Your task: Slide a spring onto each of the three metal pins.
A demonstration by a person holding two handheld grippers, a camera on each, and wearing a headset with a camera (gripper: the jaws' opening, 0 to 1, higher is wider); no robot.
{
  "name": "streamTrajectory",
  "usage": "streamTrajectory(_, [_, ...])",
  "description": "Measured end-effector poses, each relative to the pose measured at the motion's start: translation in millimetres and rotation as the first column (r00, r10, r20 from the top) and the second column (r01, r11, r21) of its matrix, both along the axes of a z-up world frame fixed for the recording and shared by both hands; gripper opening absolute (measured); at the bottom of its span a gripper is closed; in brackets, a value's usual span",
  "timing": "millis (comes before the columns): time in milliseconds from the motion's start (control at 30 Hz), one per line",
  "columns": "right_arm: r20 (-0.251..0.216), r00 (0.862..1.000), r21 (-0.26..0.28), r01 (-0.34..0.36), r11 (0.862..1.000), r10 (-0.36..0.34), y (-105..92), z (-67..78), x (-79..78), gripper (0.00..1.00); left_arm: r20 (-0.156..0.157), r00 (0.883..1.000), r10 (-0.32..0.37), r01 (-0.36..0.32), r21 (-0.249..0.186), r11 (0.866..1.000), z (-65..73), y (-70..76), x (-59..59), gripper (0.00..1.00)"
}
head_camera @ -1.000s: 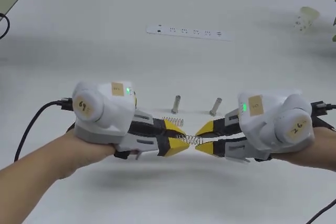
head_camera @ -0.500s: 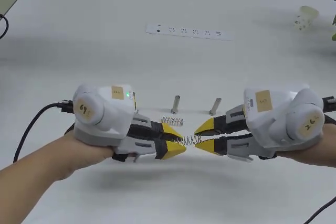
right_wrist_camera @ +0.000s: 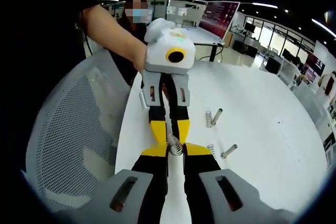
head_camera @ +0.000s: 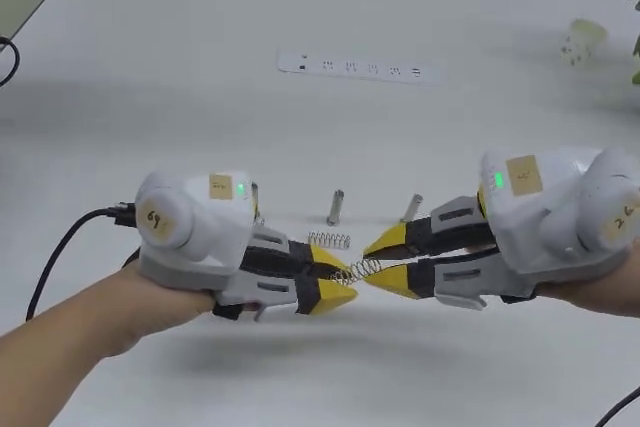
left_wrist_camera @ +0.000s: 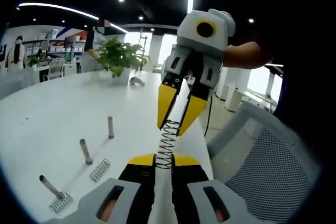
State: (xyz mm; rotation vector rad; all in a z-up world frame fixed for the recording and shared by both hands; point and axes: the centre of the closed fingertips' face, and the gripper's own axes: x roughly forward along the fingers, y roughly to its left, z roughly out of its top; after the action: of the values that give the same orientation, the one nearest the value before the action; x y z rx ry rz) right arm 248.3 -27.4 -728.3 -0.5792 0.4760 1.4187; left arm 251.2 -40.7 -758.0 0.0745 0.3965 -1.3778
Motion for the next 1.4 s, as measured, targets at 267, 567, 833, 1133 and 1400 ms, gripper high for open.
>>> streamTrajectory(267, [-0.009,1.000,0.062,-0.011,0.998,0.011,17.0,7.1,-3.3,0.08,0.022,1.000,-0.007,0.007,0.024,1.000,-1.8,-3.5,-1.9,0.03])
streamTrajectory(567, [0.030,1.000,0.119,-0.008,0.993,0.005,24.2,11.3,-5.6,0.08,0.029,1.000,0.002,-0.003,0.032,0.999,-0.9,-2.4,-2.1,0.03])
streamTrajectory(833, [0.026,1.000,0.152,0.009,0.988,-0.013,25.3,9.3,-9.2,0.08,0.038,0.999,-0.009,0.007,0.051,0.999,-4.0,-2.2,-4.6,0.03])
streamTrajectory(1133, [0.036,0.999,0.171,0.014,0.985,-0.021,29.2,12.4,-7.0,0.07,0.045,0.999,-0.009,0.007,0.041,0.999,-1.2,-5.3,-6.1,0.02])
streamTrajectory(1400, [0.039,0.999,0.175,0.012,0.984,-0.020,30.9,12.2,-7.1,0.08,0.051,0.999,-0.010,0.007,0.048,0.999,-1.7,-2.2,-6.5,0.02])
